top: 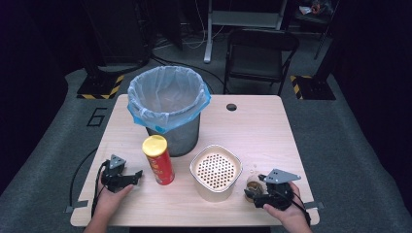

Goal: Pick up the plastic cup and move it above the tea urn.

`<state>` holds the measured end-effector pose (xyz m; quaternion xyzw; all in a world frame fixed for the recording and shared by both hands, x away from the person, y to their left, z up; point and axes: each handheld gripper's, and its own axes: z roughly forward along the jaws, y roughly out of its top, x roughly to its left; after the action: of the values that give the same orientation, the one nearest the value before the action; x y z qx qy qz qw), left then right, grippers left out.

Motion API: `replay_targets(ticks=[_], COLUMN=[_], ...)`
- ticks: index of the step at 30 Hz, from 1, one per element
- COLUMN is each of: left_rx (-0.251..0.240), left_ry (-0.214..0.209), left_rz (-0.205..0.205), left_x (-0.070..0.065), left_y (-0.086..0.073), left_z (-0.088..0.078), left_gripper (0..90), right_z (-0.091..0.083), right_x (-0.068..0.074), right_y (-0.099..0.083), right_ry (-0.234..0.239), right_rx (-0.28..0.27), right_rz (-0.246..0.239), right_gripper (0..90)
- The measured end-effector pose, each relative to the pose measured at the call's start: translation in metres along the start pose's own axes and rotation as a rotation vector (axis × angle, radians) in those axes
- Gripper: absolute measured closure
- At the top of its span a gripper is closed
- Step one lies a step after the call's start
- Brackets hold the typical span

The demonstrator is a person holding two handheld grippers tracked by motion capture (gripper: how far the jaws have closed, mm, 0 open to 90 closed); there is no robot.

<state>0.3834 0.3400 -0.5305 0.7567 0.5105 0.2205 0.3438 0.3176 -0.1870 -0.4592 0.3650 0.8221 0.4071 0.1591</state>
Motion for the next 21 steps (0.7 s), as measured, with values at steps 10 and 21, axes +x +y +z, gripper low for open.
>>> replay_targets(ticks=[10,21], left_rx=[-0.002,-0.006], left_ry=[-0.001,0.0], left_rz=[-0.002,-0.001], left_x=[0.0,0.0], left_y=[0.0,0.0], left_z=[0.0,0.001], left_gripper=[15.9,15.9], right_z=[0.008,0.039], right_x=[-0.047,-0.083], right_y=[0.03,0.045], right_ry=[-0.034,-0.057], right_rx=[-0.007,0.026], right_rz=[0.039,0.053], right_gripper=[23.0,22.9])
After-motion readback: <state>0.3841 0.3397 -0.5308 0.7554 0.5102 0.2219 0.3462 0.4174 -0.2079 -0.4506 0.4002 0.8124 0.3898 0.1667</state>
